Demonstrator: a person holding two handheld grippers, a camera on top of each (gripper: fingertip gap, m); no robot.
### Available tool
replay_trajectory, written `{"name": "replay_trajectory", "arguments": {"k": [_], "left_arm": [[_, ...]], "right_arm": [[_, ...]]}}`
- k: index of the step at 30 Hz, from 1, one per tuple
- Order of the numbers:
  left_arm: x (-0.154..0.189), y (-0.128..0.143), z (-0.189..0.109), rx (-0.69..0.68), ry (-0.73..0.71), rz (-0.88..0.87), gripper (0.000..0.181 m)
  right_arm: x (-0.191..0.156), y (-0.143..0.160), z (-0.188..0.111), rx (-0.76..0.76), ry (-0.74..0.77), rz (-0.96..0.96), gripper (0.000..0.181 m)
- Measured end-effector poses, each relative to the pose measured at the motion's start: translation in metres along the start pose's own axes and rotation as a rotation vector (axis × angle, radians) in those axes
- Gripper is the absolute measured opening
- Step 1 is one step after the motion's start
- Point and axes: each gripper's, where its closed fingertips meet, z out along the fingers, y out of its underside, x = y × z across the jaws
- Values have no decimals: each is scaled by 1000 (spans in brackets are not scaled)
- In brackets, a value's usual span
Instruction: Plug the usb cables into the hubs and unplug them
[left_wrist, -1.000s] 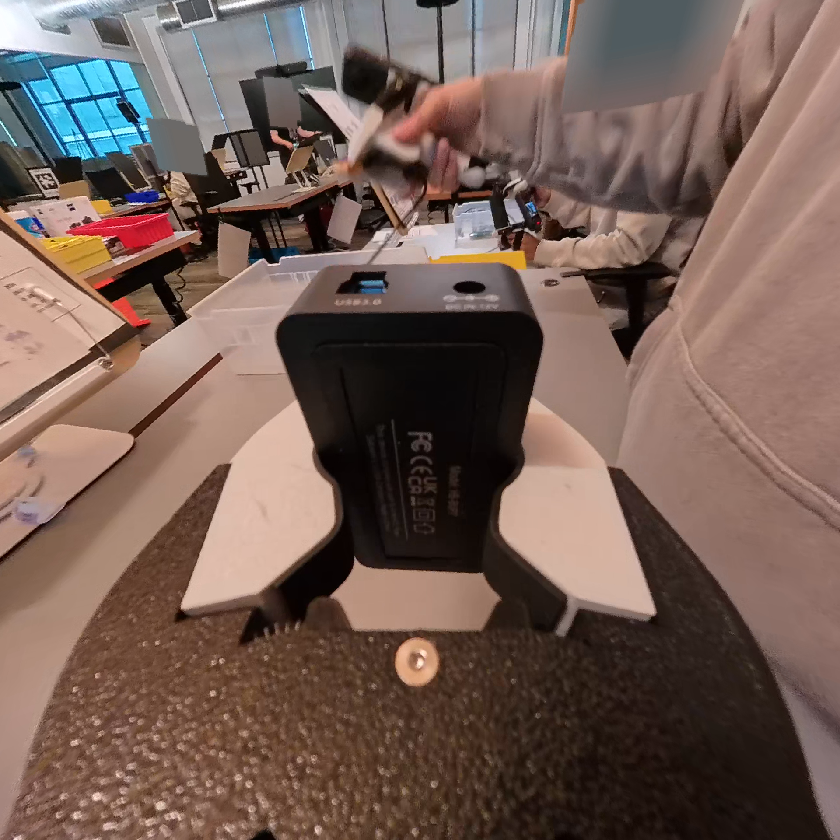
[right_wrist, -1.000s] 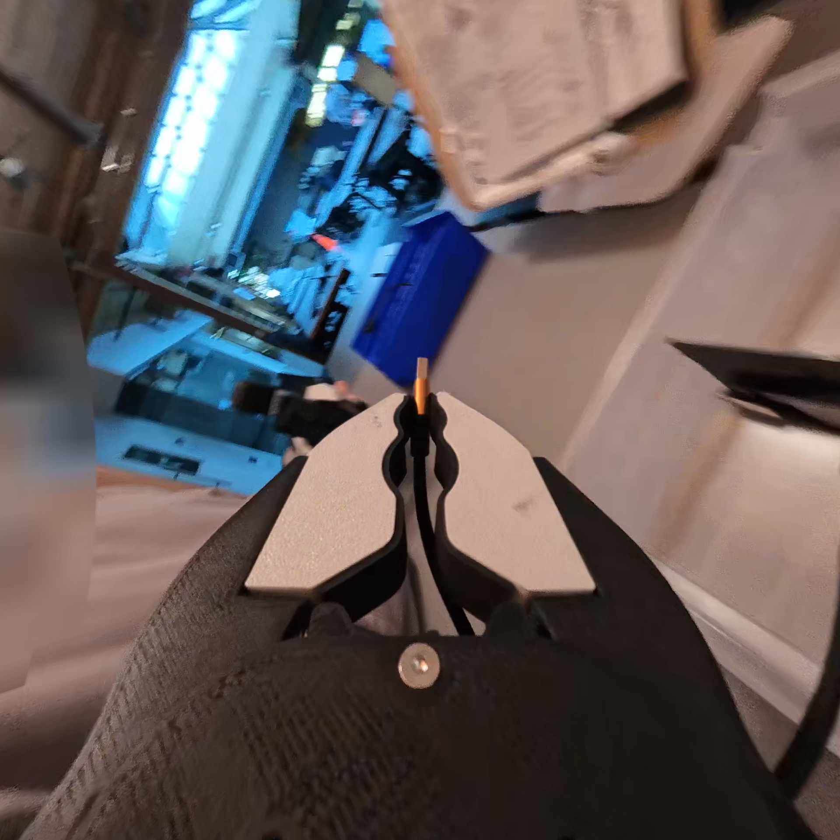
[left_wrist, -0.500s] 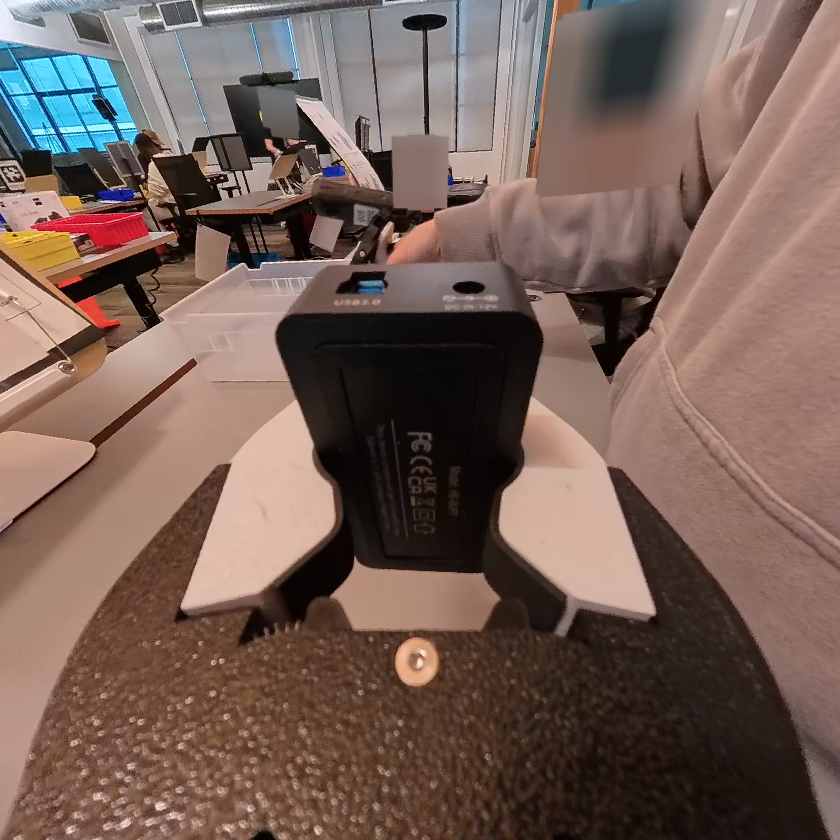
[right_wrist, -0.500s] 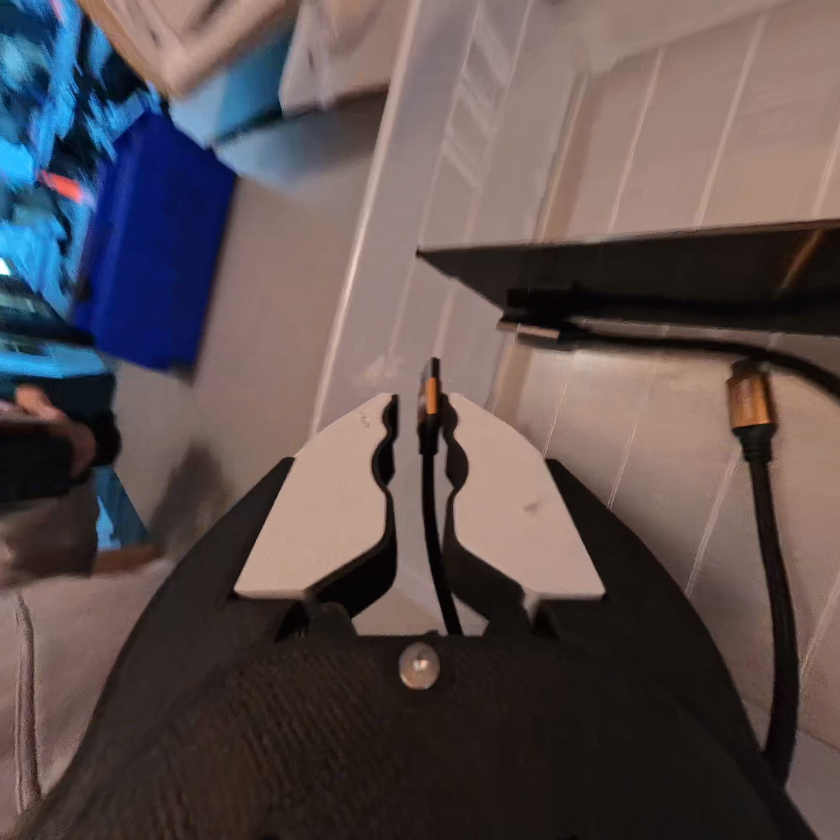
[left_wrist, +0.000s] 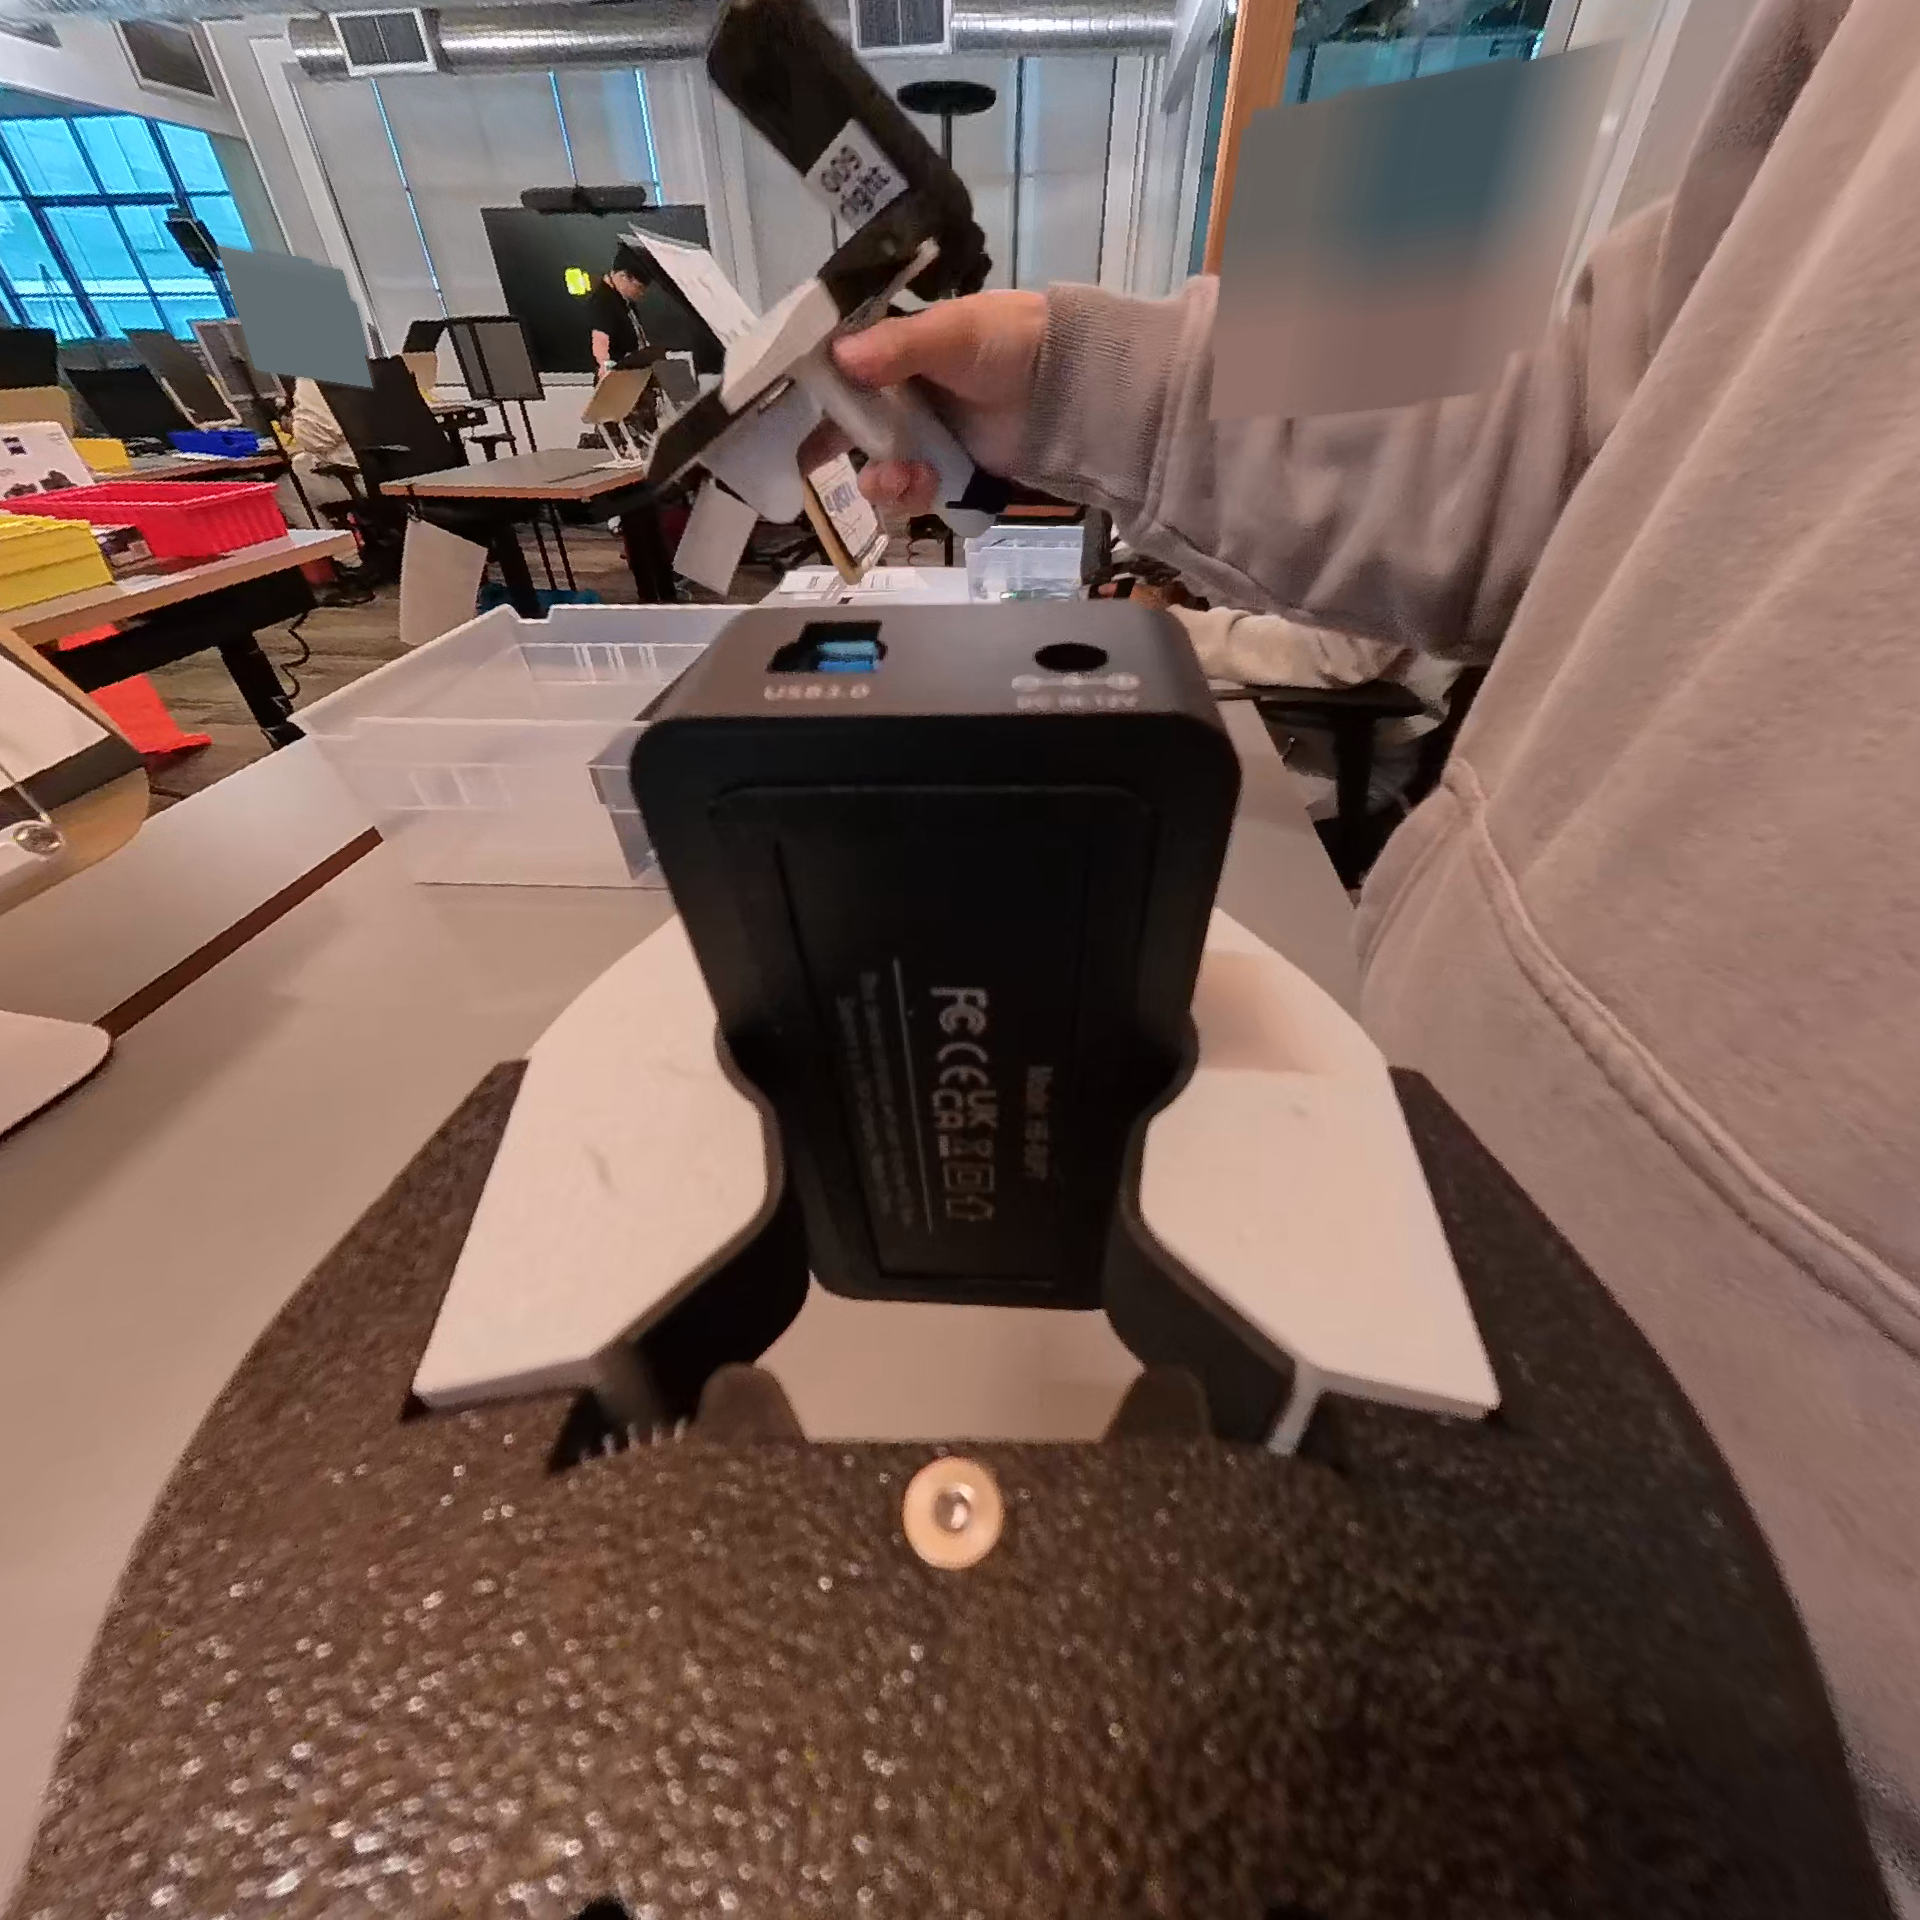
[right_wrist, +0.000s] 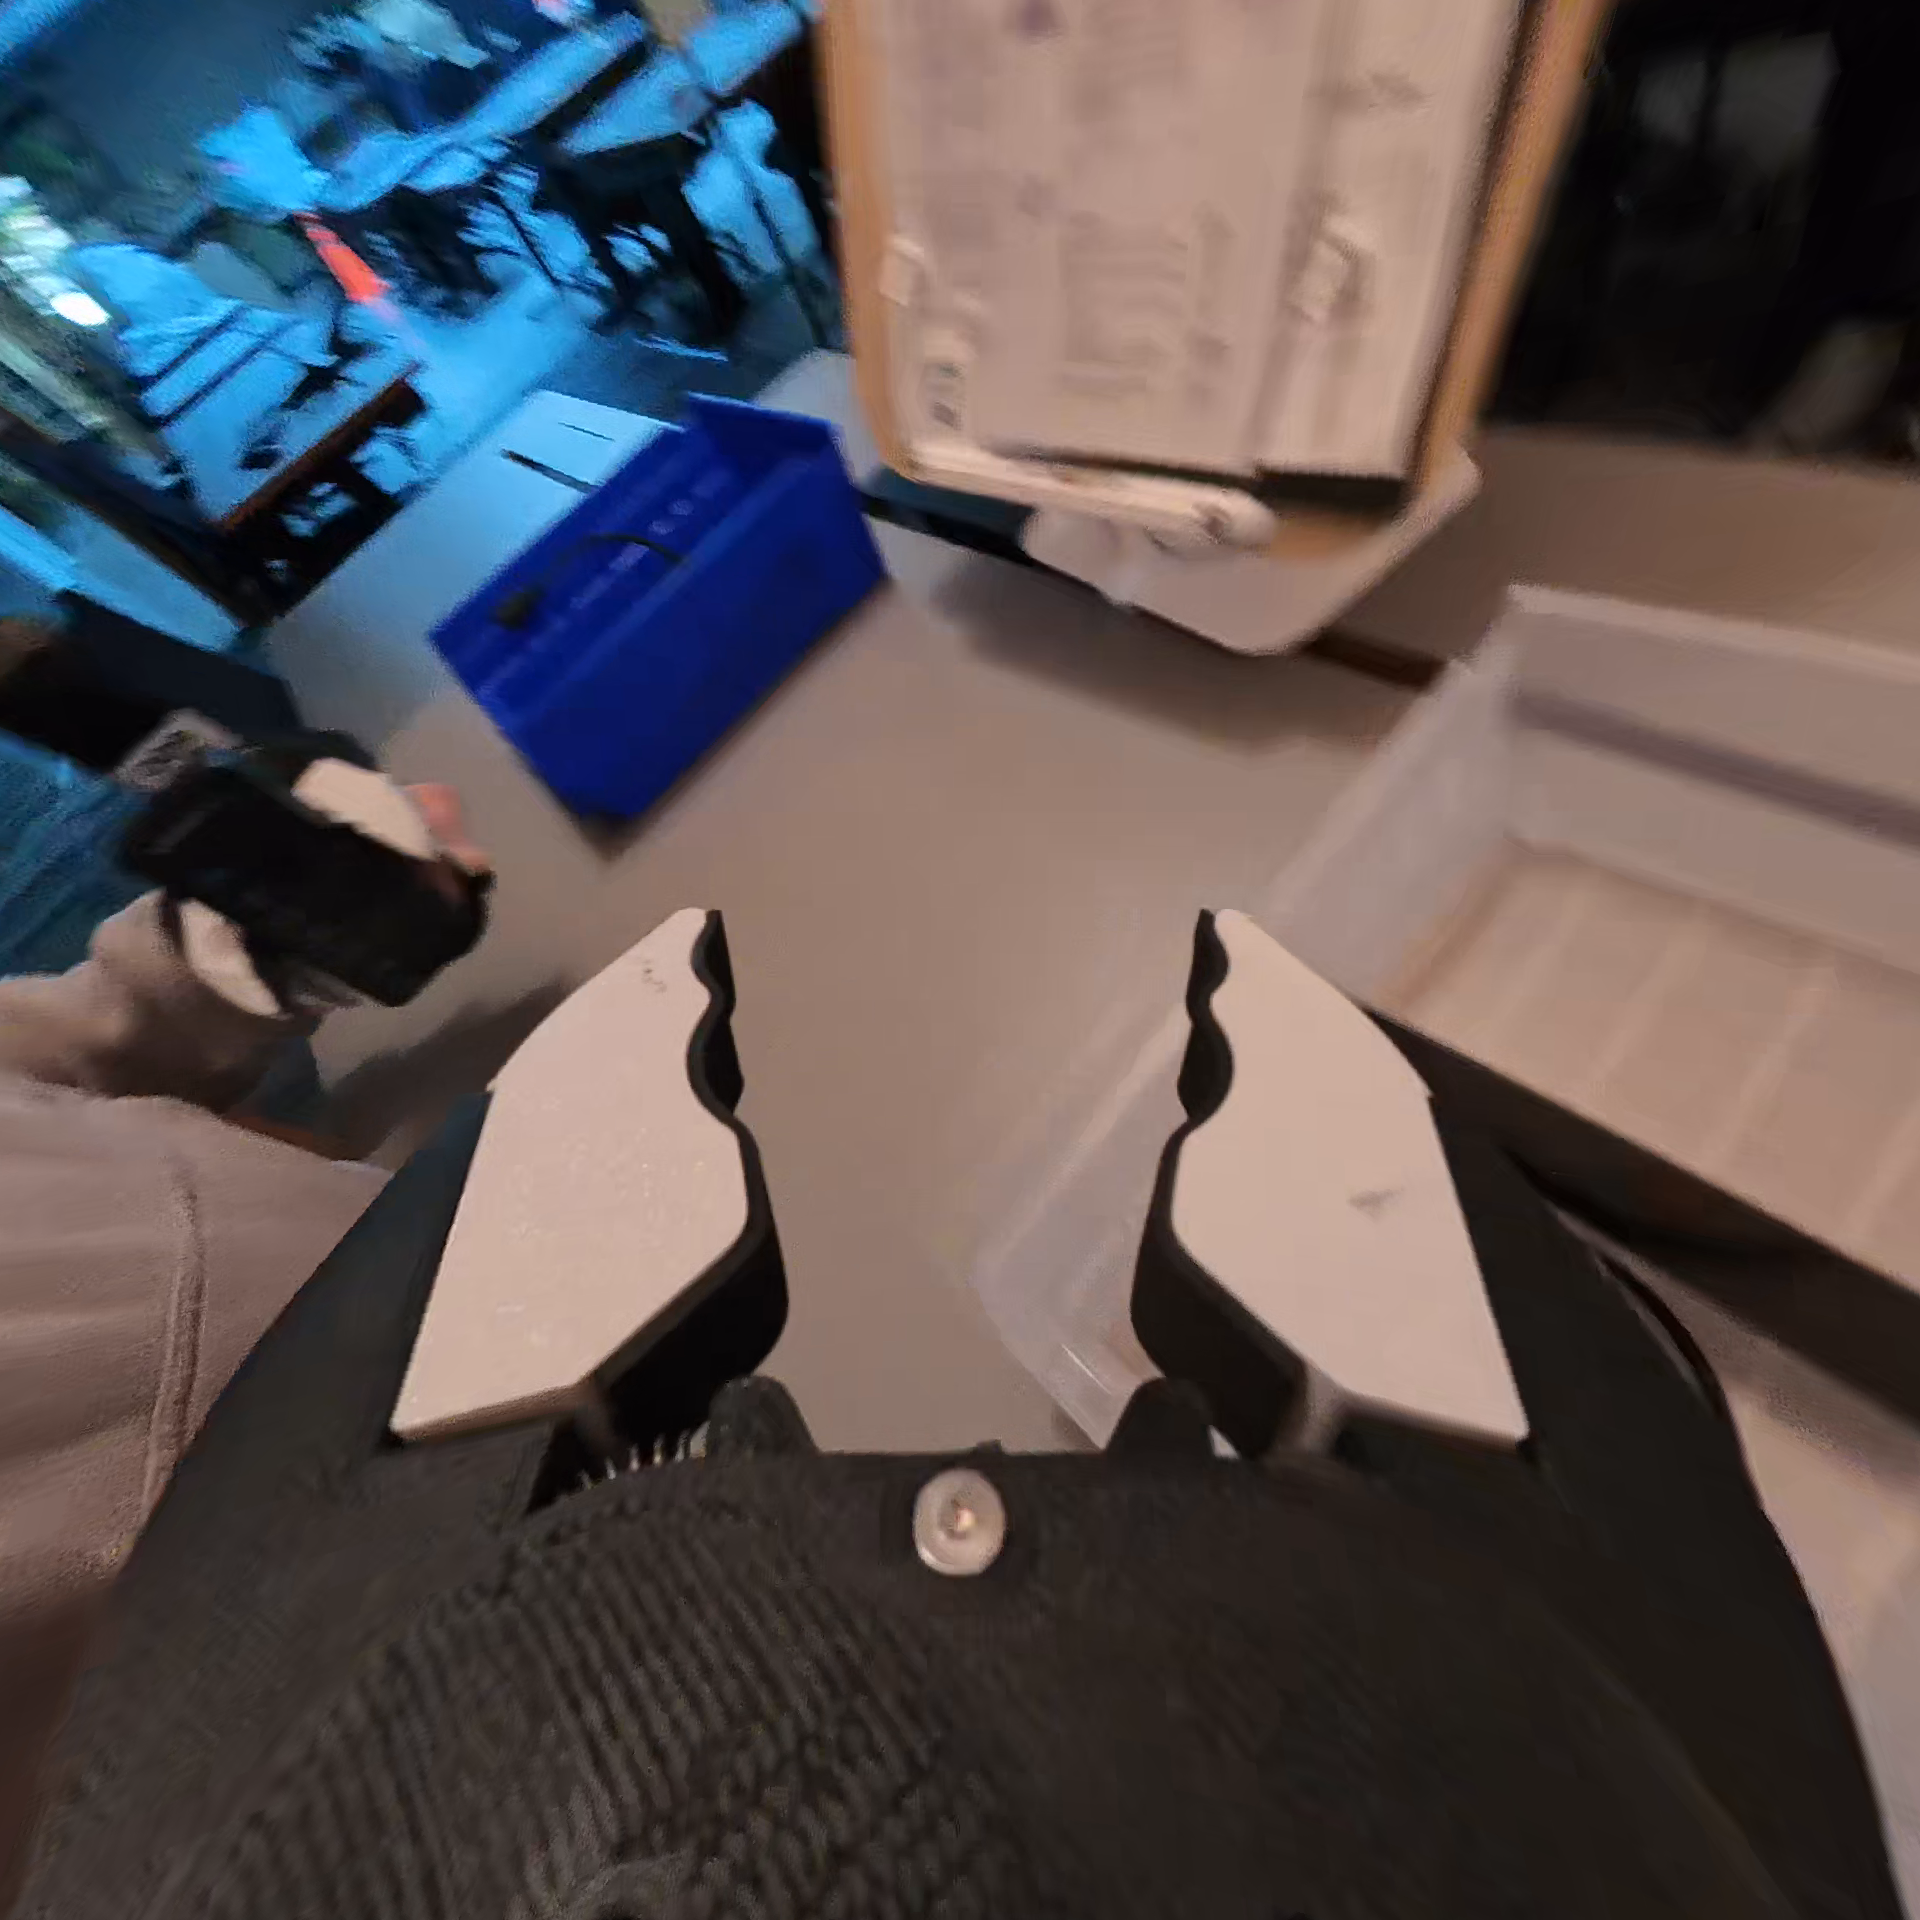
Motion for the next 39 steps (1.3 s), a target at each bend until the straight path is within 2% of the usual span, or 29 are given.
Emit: {"name": "replay_trajectory", "arguments": {"k": [1,4,6,10,13,18,22,25,27,29,31,34,37,39], "left_arm": [[-1,0,3,0,5,-4,71],[-2,3,13,-20,29,-15,71],[-1,3,20,-31,54,-24,71],[2,3,30,-53,96,-21,71],[5,3,34,-65,115,-13,71],[9,7,37,-72,132,4,71],[9,10,37,-78,122,-7,71],[1,7,37,-58,57,-10,73],[-11,5,32,-45,-33,3,88],[-19,8,24,-52,-93,6,92],[-21,11,15,-61,-115,-7,90],[-21,18,2,-54,-126,-46,85],[-22,23,-6,-46,-138,-89,80],[-22,25,-9,-41,-144,-103,77]], "right_arm": [[-23,-3,7,28,-36,-62,85],[-112,4,44,91,-192,-261,88],[-175,29,71,50,-352,-380,87],[-231,63,114,-22,-427,-504,83],[-244,71,125,-45,-471,-504,76],[-243,74,134,-68,-441,-536,58],[-241,78,136,-87,-444,-530,58],[-239,73,133,-93,-403,-577,58],[-230,55,123,-62,-354,-595,58],[-203,29,105,-44,-226,-651,58],[-154,3,80,-89,-11,-752,58],[-71,-30,40,-203,232,-837,59],[20,-41,13,-426,407,-897,59],[73,-37,7,-597,457,-912,59]]}}
